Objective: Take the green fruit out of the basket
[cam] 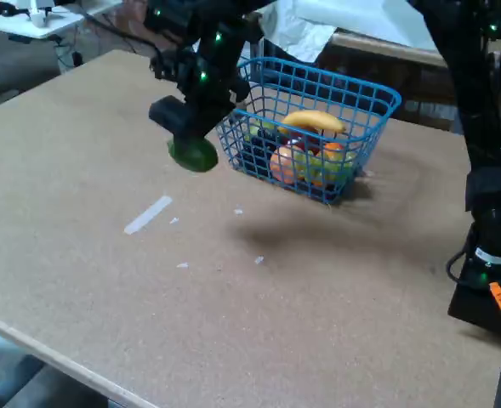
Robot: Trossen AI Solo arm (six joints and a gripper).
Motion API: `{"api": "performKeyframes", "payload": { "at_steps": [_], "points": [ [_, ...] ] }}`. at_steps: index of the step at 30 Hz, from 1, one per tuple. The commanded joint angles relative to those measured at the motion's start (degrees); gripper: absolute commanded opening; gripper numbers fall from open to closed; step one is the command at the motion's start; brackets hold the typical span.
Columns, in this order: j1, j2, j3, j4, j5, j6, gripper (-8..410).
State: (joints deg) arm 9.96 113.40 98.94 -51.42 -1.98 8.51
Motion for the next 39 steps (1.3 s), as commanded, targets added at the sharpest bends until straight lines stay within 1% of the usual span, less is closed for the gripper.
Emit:
{"api": "performKeyframes", "payload": {
  "at_steps": [1, 11, 14, 18, 27, 34, 39],
  "points": [
    [-0.76, 3.85, 0.00, 2.67, 0.50, -1.09, 102],
    [-1.53, 8.76, -0.02, 6.64, 0.55, -2.67, 102],
    [-1.64, 8.87, -0.15, 7.30, 0.57, -2.78, 102],
    [-1.97, 8.85, -1.16, 10.78, 0.94, -3.23, 102],
    [-2.49, 10.47, -1.99, 13.70, 0.94, -4.09, 102],
    [-2.49, 14.23, -1.99, 16.33, -0.76, -4.13, 102],
    [-2.47, 14.51, -1.99, 16.94, -1.11, -4.24, 102]
  ]
}}
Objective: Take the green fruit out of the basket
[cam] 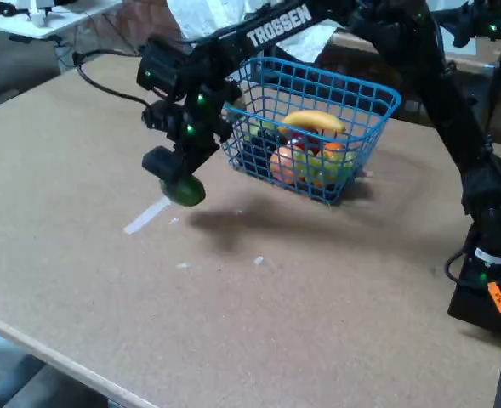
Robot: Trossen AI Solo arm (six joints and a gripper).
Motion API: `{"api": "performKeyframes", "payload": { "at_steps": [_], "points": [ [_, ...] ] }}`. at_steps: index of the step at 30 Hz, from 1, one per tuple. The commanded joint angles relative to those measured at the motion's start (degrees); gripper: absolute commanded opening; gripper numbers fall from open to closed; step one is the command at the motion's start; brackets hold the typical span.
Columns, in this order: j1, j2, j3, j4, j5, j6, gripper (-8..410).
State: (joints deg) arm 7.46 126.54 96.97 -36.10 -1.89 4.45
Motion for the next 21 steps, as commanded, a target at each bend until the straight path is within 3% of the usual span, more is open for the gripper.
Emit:
{"api": "performKeyframes", "payload": {
  "at_steps": [1, 21],
  "points": [
    [0.02, 1.38, -0.02, 1.66, -1.22, -0.17, 102],
    [0.02, 4.15, -0.15, 3.82, -2.23, 0.90, 102]
  ]
}}
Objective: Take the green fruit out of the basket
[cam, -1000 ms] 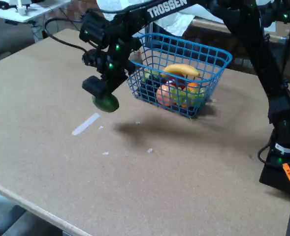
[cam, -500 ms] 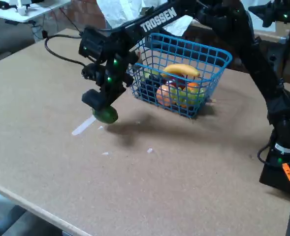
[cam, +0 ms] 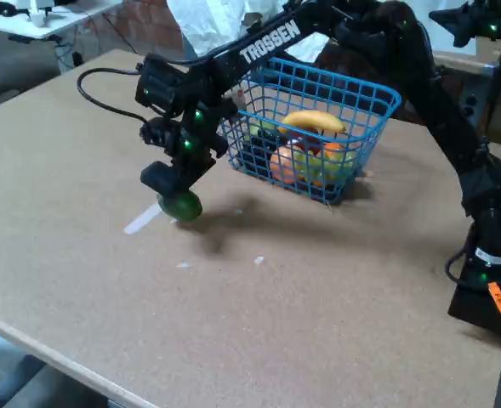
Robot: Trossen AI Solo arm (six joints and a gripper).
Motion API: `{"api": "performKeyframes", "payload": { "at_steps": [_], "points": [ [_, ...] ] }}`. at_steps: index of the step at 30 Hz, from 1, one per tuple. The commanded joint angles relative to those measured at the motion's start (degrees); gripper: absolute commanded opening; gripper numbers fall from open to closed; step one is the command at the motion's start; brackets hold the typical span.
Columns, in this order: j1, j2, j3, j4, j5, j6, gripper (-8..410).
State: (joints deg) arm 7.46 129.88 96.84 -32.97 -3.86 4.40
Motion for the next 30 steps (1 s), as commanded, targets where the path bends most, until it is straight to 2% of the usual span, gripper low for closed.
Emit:
{"api": "performKeyframes", "payload": {
  "at_steps": [1, 7, 11, 22, 30],
  "points": [
    [0.02, 0.81, -0.02, 0.70, -0.26, 0.92, 102],
    [0.00, 0.79, -0.02, 0.68, -0.24, 0.92, 103],
    [0.00, 0.79, -0.02, 0.70, -0.13, 0.94, 122],
    [0.00, 0.79, -0.02, 0.68, 1.36, 1.90, 243],
    [0.00, 0.79, -0.02, 0.72, 1.60, 1.84, 304]
  ]
}}
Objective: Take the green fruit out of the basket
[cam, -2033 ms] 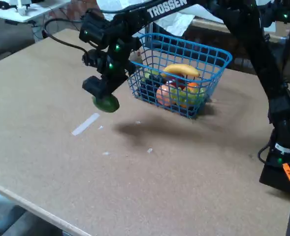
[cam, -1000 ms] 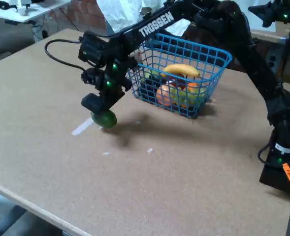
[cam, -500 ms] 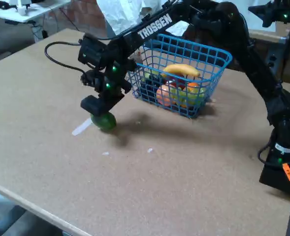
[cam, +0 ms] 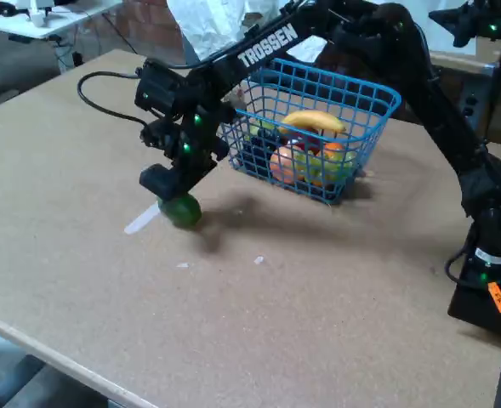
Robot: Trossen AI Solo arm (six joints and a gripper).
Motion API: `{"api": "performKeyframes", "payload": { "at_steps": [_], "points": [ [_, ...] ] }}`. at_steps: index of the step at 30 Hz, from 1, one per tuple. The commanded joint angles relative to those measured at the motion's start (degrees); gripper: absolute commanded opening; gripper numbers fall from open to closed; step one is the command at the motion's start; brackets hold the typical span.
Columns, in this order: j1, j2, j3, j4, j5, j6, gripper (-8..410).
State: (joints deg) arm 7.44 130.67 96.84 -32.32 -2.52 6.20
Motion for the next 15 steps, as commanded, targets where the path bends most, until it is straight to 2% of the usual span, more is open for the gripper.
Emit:
{"api": "performKeyframes", "payload": {
  "at_steps": [1, 9, 15],
  "points": [
    [0.02, 0.00, -0.02, 0.09, 0.33, 0.04, 310],
    [0.02, -0.22, -0.02, 0.07, 0.46, 0.22, 349],
    [0.02, -2.58, 0.00, 0.22, 0.57, 1.49, 352]
  ]
}}
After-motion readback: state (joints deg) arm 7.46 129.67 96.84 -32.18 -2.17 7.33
